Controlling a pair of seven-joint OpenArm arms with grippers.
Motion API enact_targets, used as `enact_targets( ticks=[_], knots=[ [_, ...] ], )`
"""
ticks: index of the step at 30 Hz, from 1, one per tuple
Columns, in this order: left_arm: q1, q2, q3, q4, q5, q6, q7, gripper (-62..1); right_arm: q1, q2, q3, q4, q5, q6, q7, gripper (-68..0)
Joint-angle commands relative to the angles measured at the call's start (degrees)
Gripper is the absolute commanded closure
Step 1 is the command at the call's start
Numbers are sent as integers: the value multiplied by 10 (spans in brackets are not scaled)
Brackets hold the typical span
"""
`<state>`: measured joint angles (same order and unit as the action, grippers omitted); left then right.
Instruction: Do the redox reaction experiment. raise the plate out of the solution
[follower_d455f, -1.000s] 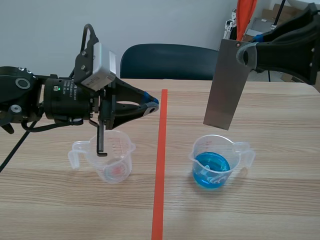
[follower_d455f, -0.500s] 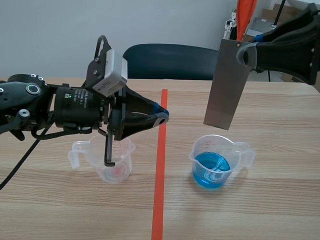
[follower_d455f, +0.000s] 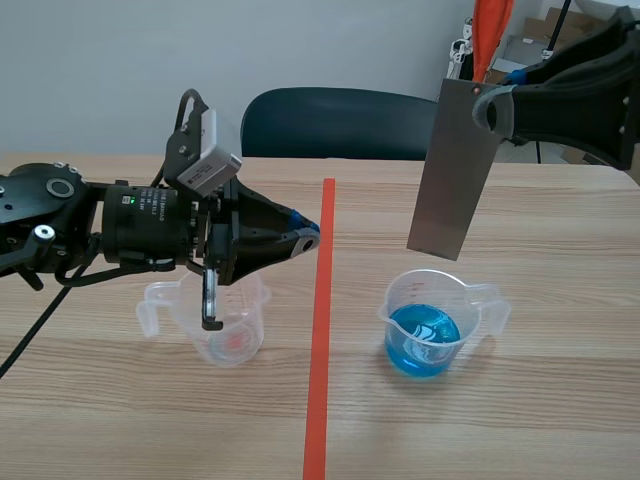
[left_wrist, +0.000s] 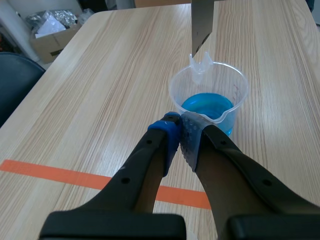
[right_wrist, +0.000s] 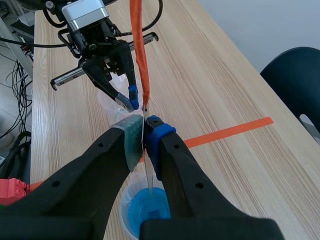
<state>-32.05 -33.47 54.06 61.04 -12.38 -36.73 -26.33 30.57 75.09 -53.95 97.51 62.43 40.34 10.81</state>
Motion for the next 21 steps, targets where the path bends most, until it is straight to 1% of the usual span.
enact_targets(
  ticks=[1,6,21],
  knots=[
    [-6,4,-1,6,-7,-2,-8,-27,9,9,8,4,10,2,9,-6],
    [-6,5,-1,5,-7,-16,-8,-27,9,9,8,4,10,2,9,-6],
    [-7,5,-1,5,-7,-21,-8,-27,9,9,8,4,10,2,9,-6]
  ],
)
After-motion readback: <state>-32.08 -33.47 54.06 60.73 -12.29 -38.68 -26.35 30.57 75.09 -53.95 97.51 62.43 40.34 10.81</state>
